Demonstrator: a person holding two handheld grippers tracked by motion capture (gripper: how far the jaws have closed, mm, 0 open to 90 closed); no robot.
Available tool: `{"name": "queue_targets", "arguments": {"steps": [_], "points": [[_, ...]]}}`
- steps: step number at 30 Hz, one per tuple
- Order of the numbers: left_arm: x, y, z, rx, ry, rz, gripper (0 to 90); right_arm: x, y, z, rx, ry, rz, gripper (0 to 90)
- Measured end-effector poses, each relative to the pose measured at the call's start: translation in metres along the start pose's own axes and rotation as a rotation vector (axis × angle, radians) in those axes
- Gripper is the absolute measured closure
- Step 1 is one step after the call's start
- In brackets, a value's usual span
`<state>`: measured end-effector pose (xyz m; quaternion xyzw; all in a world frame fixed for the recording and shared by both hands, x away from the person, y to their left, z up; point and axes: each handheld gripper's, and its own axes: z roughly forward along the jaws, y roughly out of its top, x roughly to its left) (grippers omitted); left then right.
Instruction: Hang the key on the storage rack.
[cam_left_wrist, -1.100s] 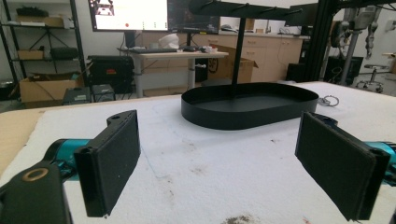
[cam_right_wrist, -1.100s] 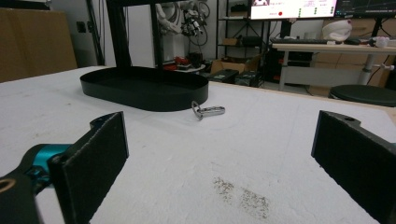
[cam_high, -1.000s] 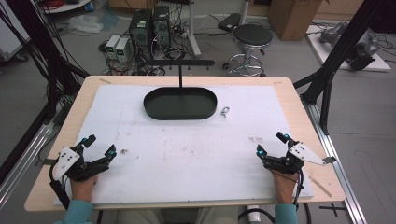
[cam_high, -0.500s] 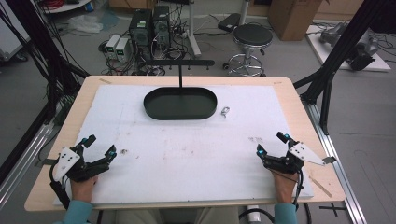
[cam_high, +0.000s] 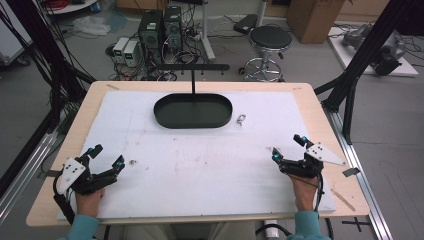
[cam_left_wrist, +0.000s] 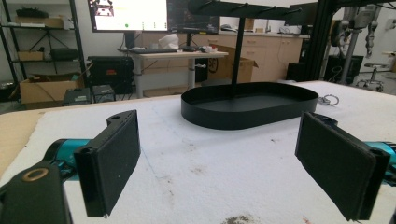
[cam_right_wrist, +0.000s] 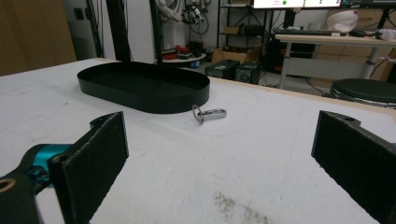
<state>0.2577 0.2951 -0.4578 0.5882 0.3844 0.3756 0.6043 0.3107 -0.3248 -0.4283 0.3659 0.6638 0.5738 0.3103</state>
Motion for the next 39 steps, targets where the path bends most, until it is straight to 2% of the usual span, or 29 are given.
{"name": "queue_targets", "arguments": {"steps": [5, 8, 10, 11, 12, 13, 17, 19, 21, 22, 24, 27, 28, 29, 31, 35, 39], "points": [[0.000, 0.000, 0.000, 0.000, 0.000, -0.001, 14.5, -0.005, 0.028, 0.012, 0.042, 0.035, -0.020, 3.1], [0.000, 0.000, 0.000, -0.003, 0.000, -0.005, 14.5, -0.009, 0.044, 0.023, 0.053, 0.094, 0.014, 3.2], [0.000, 0.000, 0.000, -0.003, 0.000, -0.006, 14.5, -0.010, 0.050, 0.026, 0.055, 0.105, 0.021, 3.1], [0.000, 0.000, 0.000, -0.003, 0.000, -0.007, 14.5, -0.011, 0.060, 0.033, 0.071, 0.118, -0.001, 3.2], [0.000, 0.000, 0.000, -0.003, 0.000, -0.007, 14.5, -0.011, 0.060, 0.033, 0.071, 0.118, -0.001, 3.2], [0.000, 0.000, 0.000, -0.003, 0.000, -0.006, 14.5, -0.012, 0.070, 0.041, 0.093, 0.131, -0.016, 3.2], [0.000, 0.000, 0.000, -0.002, -0.001, -0.006, 14.5, -0.014, 0.081, 0.054, 0.134, 0.153, -0.034, 3.2], [0.000, 0.000, 0.000, -0.003, -0.001, -0.008, 14.5, -0.014, 0.091, 0.068, 0.206, 0.178, -0.067, 3.2], [0.000, 0.000, 0.000, -0.001, 0.000, -0.007, 14.5, -0.015, 0.093, 0.073, 0.220, 0.182, -0.085, 3.2], [0.000, 0.000, 0.001, -0.002, -0.001, -0.008, 14.5, -0.015, 0.097, 0.083, 0.261, 0.188, -0.103, 3.2], [0.000, 0.000, 0.000, -0.002, -0.001, -0.008, 14.5, -0.015, 0.099, 0.088, 0.278, 0.195, -0.120, 3.2], [0.000, 0.000, 0.001, -0.002, -0.001, -0.009, 14.5, -0.015, 0.101, 0.102, 0.324, 0.209, -0.128, 3.2], [0.001, 0.000, 0.001, 0.001, 0.000, -0.009, 14.5, -0.016, 0.102, 0.111, 0.360, 0.203, -0.139, 3.2], [0.001, 0.000, 0.001, 0.001, 0.000, -0.009, 14.5, -0.016, 0.102, 0.111, 0.360, 0.203, -0.139, 3.2], [0.001, 0.000, 0.001, 0.003, -0.001, -0.011, 14.5, -0.018, 0.103, 0.125, 0.394, 0.220, -0.127, 3.2], [0.001, 0.000, 0.001, 0.003, -0.001, -0.012, 14.5, -0.017, 0.107, 0.142, 0.456, 0.244, -0.148, 3.2], [0.002, 0.000, 0.001, 0.005, 0.000, -0.021, 14.5, -0.016, 0.109, 0.152, 0.474, 0.244, -0.166, 3.2]]}}
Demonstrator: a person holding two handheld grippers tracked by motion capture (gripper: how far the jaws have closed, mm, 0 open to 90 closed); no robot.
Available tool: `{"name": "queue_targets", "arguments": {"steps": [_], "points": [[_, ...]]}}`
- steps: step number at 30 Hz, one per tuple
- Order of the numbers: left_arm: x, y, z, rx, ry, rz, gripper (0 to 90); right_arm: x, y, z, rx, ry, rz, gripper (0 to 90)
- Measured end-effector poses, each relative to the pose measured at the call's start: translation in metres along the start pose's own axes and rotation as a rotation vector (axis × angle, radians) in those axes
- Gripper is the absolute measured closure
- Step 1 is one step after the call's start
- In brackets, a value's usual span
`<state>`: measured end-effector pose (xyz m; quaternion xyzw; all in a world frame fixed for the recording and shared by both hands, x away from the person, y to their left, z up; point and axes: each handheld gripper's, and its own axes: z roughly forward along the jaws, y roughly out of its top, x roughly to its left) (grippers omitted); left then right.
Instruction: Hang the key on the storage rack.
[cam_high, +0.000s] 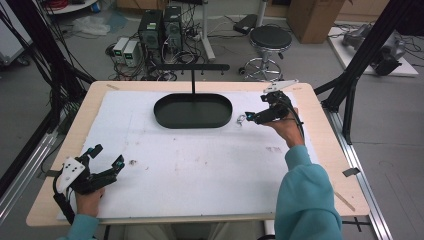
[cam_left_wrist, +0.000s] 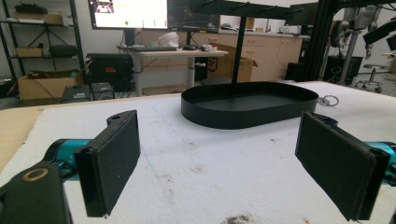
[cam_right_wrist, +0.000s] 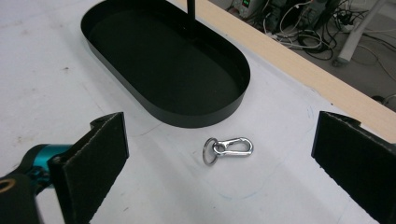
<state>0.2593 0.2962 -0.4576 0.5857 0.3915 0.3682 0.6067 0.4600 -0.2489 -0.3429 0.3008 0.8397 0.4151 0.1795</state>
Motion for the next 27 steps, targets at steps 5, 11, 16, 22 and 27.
{"name": "queue_targets", "arguments": {"steps": [5, 11, 16, 22, 27], "points": [[-0.001, 0.000, 0.000, 0.002, -0.001, 0.006, 14.5, -0.004, 0.008, 0.017, 0.066, 0.020, -0.003, 3.2], [-0.001, 0.000, 0.000, 0.001, -0.001, 0.008, 14.5, -0.005, 0.009, 0.030, 0.074, 0.024, 0.025, 3.2], [-0.001, 0.000, 0.000, 0.002, -0.002, 0.008, 14.5, -0.008, 0.003, 0.046, 0.155, 0.017, 0.023, 3.3], [-0.001, 0.000, 0.000, 0.003, -0.004, 0.010, 14.5, -0.008, -0.003, 0.064, 0.217, 0.007, 0.023, 3.4], [-0.001, 0.000, 0.000, 0.003, -0.003, 0.009, 14.5, -0.006, -0.006, 0.074, 0.254, 0.002, 0.013, 3.6]]}}
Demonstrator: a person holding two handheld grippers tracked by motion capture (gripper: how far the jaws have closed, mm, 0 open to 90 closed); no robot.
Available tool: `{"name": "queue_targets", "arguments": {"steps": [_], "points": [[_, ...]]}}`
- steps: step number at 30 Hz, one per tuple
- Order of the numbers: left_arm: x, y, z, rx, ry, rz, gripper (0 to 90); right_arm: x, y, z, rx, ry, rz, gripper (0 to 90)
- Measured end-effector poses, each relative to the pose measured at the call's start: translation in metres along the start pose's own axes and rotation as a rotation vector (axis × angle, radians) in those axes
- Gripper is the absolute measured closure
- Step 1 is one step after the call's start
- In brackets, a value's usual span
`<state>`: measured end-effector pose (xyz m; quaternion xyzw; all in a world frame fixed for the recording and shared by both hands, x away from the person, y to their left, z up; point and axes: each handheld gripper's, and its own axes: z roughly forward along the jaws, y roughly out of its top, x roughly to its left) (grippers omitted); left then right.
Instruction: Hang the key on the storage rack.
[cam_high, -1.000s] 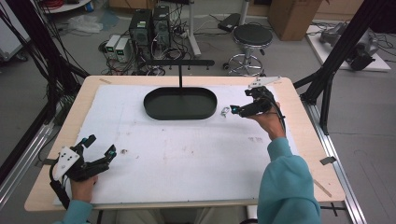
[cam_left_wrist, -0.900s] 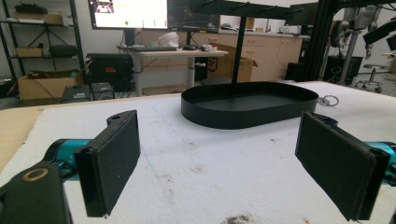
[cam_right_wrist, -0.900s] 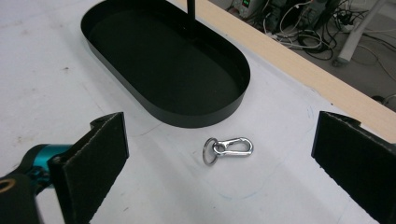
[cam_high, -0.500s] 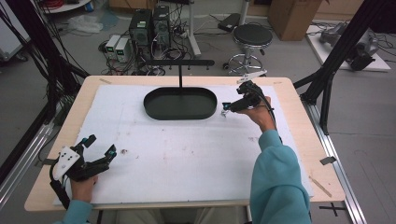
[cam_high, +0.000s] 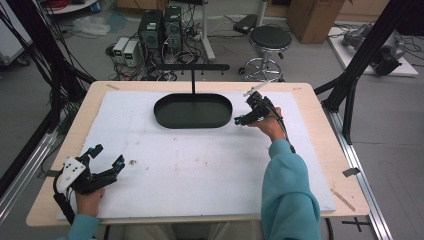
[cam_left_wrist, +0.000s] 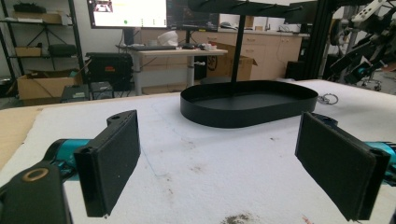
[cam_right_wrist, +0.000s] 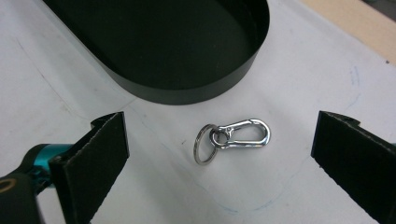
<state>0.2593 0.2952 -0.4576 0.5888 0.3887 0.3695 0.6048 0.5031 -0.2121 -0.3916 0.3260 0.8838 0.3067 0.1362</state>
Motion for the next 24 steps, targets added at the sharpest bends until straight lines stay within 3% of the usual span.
{"name": "queue_targets", "arguments": {"steps": [5, 8, 12, 20, 24], "points": [[0.000, 0.000, 0.000, 0.000, -0.001, 0.002, 14.5, 0.002, 0.000, 0.008, 0.033, 0.000, -0.003, 6.1], [0.000, 0.000, 0.000, 0.000, -0.001, 0.001, 14.5, 0.001, -0.001, 0.010, 0.050, 0.010, -0.010, 15.9], [0.000, 0.000, 0.000, 0.004, 0.000, 0.002, 14.5, 0.001, -0.001, 0.013, 0.063, 0.001, -0.005, 16.7], [0.000, 0.000, 0.000, 0.007, -0.001, 0.008, 14.5, -0.001, -0.004, 0.018, 0.090, -0.007, 0.005, 39.3], [0.000, 0.000, 0.000, 0.006, -0.001, 0.009, 14.5, -0.001, -0.005, 0.022, 0.112, -0.005, 0.008, 46.1]]}}
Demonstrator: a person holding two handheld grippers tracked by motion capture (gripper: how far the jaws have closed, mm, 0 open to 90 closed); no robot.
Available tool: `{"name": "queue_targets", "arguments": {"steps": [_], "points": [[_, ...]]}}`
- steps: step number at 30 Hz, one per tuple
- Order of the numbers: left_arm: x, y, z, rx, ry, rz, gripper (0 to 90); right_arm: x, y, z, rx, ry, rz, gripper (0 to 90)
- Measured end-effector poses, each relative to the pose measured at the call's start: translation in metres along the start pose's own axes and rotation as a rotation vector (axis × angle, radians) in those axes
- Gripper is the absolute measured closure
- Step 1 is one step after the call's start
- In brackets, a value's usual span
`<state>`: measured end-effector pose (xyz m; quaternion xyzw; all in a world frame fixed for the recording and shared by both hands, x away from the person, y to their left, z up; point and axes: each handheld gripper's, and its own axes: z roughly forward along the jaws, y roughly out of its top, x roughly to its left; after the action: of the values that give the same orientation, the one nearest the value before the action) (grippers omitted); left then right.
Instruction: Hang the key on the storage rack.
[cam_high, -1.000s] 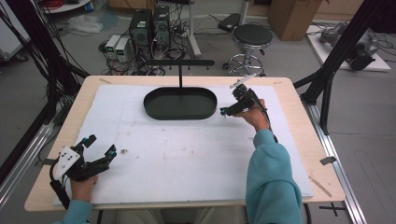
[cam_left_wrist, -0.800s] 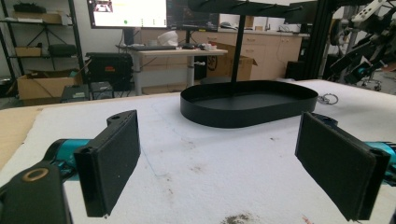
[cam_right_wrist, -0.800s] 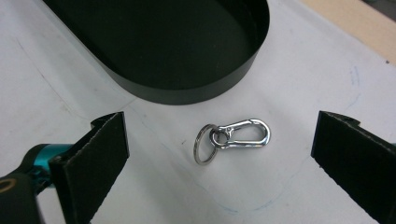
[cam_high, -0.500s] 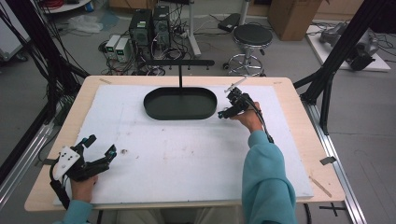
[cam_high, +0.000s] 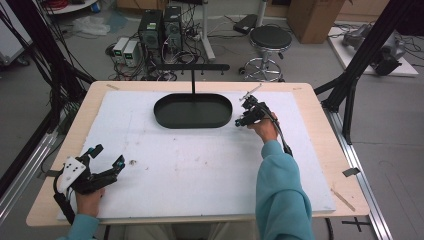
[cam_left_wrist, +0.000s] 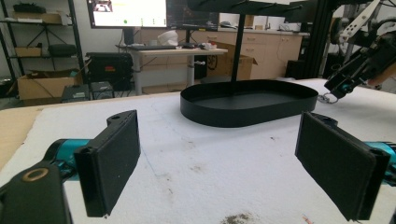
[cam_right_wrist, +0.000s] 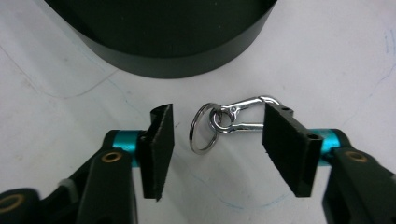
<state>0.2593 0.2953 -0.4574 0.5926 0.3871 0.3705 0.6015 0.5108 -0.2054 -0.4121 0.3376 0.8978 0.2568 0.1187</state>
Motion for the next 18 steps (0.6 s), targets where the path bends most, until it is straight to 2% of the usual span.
{"name": "queue_targets", "arguments": {"steps": [2, 4, 5, 10, 18], "points": [[0.0001, 0.0000, 0.0000, 0.000, 0.000, 0.000, 14.5, 0.0001, -0.0002, 0.0010, 0.004, 0.000, 0.002, 47.6], [-0.0001, 0.0000, 0.0002, -0.002, 0.000, -0.005, 14.5, -0.0002, -0.0004, 0.0022, 0.008, 0.006, 0.002, 52.8], [-0.0001, 0.0000, 0.0004, -0.002, 0.001, -0.006, 14.5, -0.0009, -0.0005, 0.0032, 0.002, 0.024, 0.001, 55.4], [-0.0004, 0.0000, 0.0004, 0.000, 0.000, -0.005, 14.5, -0.0015, -0.0014, 0.0043, 0.024, 0.035, 0.008, 68.4], [-0.0002, 0.0000, 0.0004, 0.000, 0.000, -0.005, 14.5, -0.0017, -0.0013, 0.0040, 0.032, 0.033, 0.007, 75.8]]}}
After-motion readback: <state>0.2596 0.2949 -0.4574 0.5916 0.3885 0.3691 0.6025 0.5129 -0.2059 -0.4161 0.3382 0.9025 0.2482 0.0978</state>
